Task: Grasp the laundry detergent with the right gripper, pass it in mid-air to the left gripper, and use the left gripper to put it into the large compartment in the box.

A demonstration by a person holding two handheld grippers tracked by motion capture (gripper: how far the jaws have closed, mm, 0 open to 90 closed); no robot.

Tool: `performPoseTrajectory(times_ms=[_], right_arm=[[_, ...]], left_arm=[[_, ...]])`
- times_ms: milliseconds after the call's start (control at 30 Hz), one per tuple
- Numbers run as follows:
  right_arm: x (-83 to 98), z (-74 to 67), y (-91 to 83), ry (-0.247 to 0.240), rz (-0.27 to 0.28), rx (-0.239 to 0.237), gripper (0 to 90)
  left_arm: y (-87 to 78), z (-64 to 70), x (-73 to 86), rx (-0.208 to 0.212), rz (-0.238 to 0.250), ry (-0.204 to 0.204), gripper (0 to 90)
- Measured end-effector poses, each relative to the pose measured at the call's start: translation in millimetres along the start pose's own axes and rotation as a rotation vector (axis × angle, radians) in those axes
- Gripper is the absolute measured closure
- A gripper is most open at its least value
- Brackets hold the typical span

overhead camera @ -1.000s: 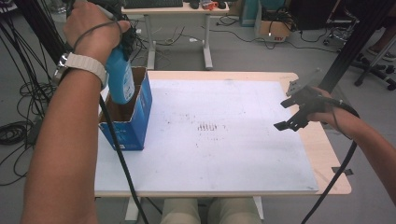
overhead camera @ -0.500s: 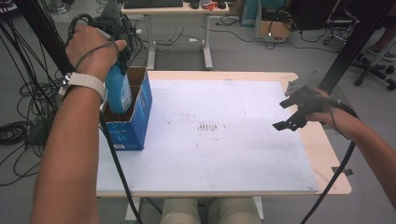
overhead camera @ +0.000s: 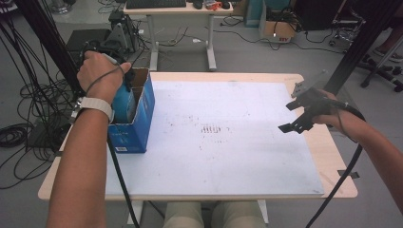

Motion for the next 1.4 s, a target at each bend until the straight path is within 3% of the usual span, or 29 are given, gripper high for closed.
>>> performPoseTrajectory(times_ms=[300, 367, 467, 567, 733, 1033, 1100, 1400], right_arm=[[-3.1, -1.3, -1.4, 0.001, 0.004, 0.003, 6.2], [-2.8, -0.3, -3.8, -0.009, -0.021, 0.008, 6.2], [-2.0, -0.8, -2.0, 0.007, 0.005, 0.004, 6.2], [-1.4, 0.2, -3.7, -0.002, -0.024, 0.010, 6.2], [-0.7, 0.1, -3.6, 0.013, -0.022, 0.003, 6.5], [0.4, 0.0, -5.7, 0.012, -0.022, 0.009, 6.5], [0.9, -0.4, -4.3, 0.023, -0.001, 0.006, 6.5], [1.3, 0.1, -3.9, 0.032, -0.001, 0.004, 7.0]], left_arm=[[31.2, 0.8, -2.9, -0.009, 0.005, 0.007, 37.4], [36.0, 0.0, -3.0, -0.006, 0.002, 0.003, 37.4], [44.1, -0.9, -3.8, -0.004, 0.004, 0.007, 37.4], [51.1, -0.5, -4.6, 0.001, -0.001, -0.005, 37.4], [64.5, -0.3, -6.0, -0.001, -0.010, 0.002, 37.4], [79.3, -0.9, -6.7, 0.011, -0.018, -0.004, 37.4], [79.4, -1.9, -6.6, 0.011, -0.015, -0.001, 37.4], [79.1, -3.7, -8.0, 0.018, -0.032, -0.003, 37.3]])
Point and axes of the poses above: each handheld gripper's, and its own axes: y roughly forward along the jaws, x roughly out of its underside, z roughly to its right, the point moved 2 cm from there along y, roughly forward along the jaws, and after that the axes turned 15 degrees about -z, right-handed, at the moved point
